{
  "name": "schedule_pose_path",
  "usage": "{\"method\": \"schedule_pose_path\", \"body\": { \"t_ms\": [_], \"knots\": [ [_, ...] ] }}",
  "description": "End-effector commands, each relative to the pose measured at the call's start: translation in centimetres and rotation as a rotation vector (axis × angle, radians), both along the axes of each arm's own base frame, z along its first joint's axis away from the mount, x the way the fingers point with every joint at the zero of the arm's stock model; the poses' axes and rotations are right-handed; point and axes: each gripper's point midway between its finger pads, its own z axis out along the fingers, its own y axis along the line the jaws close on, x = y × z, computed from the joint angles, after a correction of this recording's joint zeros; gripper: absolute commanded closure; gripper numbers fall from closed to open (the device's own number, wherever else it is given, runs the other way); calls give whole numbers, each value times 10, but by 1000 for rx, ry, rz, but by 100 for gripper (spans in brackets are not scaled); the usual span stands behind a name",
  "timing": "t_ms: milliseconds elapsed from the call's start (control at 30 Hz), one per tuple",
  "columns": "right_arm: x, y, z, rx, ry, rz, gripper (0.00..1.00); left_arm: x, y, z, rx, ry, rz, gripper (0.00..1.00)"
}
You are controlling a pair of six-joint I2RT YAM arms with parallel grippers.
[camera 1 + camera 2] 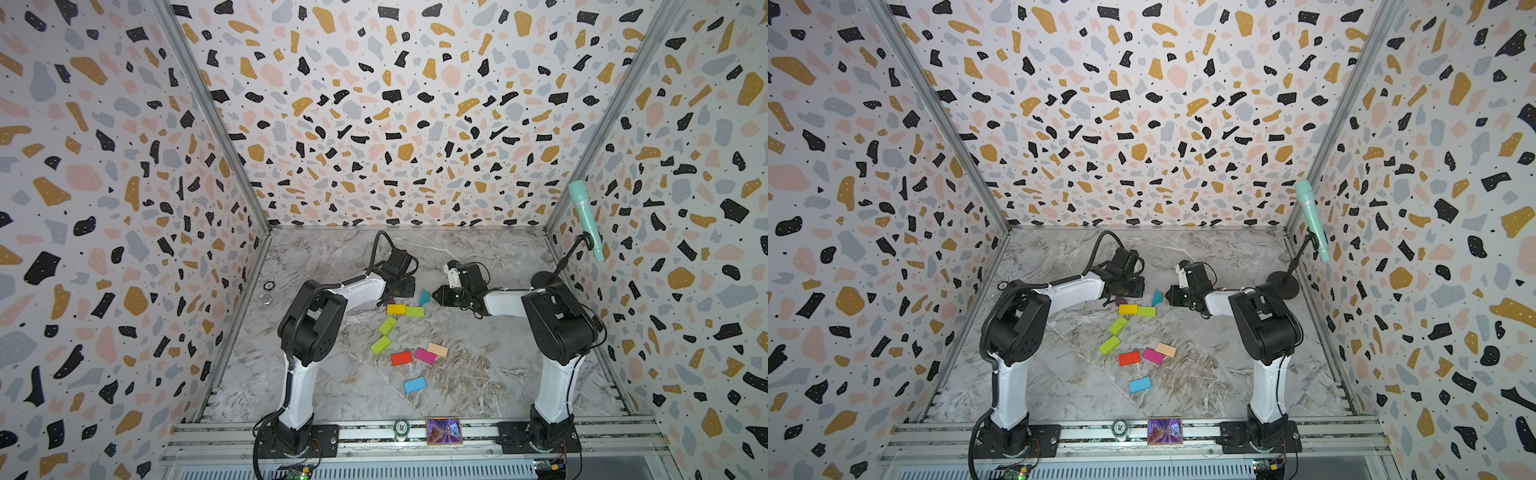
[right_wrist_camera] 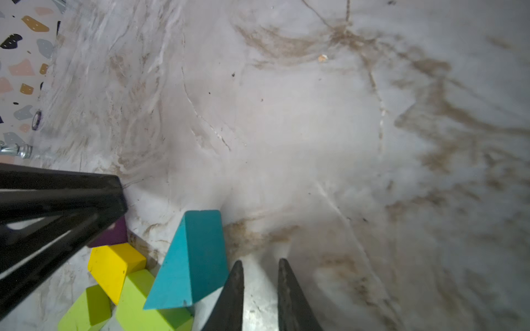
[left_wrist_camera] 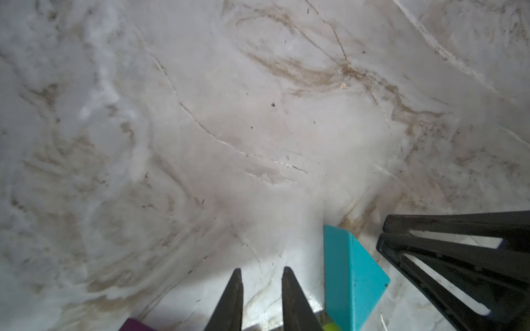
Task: Assemble a carrot with building blocks
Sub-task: Assemble the building block at the center of the board.
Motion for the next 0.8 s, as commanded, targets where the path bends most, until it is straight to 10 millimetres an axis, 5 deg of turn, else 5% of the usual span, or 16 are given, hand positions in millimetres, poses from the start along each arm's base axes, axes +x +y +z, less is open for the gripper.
{"method": "schedule_pose_path", "body": {
  "t_ms": [0, 767],
  "knots": [
    [-1, 8, 1, -12, -8, 18, 77, 1, -5, 2, 18, 0, -27, 75],
    [-10, 9, 5, -12, -6, 3, 76, 1, -35, -16, 55, 14, -118, 75]
  ]
}}
